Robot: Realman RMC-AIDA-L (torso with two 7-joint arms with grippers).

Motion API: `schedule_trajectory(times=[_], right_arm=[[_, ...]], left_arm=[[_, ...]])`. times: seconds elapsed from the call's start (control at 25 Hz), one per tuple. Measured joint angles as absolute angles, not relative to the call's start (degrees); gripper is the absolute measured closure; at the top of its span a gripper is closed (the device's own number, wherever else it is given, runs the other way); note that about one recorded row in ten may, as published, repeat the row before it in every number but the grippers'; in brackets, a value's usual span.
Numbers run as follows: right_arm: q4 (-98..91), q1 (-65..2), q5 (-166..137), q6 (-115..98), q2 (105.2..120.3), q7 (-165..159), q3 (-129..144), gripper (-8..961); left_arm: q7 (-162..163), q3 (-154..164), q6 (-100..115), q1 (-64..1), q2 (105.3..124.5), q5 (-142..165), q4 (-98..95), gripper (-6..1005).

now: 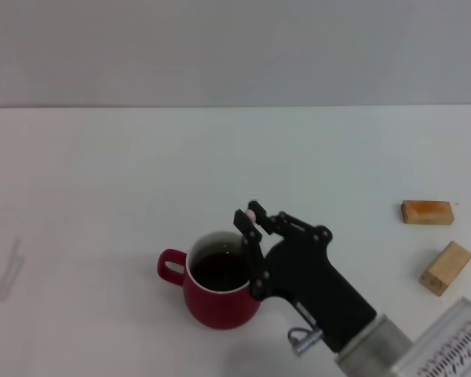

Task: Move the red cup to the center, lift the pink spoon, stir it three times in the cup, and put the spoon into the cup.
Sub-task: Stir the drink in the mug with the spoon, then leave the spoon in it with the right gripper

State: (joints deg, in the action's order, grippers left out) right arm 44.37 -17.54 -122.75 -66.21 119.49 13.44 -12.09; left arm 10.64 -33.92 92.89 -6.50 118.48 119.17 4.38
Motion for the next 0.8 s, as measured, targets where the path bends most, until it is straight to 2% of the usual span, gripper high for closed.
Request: schedule_trajectory(times=[0.36,0.8], right_arm=[[46.71,-16.13,-123.08,-66.12,119.83,13.47,-8.59,954],[46.94,-22.27,-121.39,-57.88,119.9,13.1,-10.15,955]], left_arm=[[10.64,-33.92,93.18,-6.09,118.38,119.18,4.39,167],[10.64,-33.92,93.53,-5.97,118.3,119.18,4.39,167]])
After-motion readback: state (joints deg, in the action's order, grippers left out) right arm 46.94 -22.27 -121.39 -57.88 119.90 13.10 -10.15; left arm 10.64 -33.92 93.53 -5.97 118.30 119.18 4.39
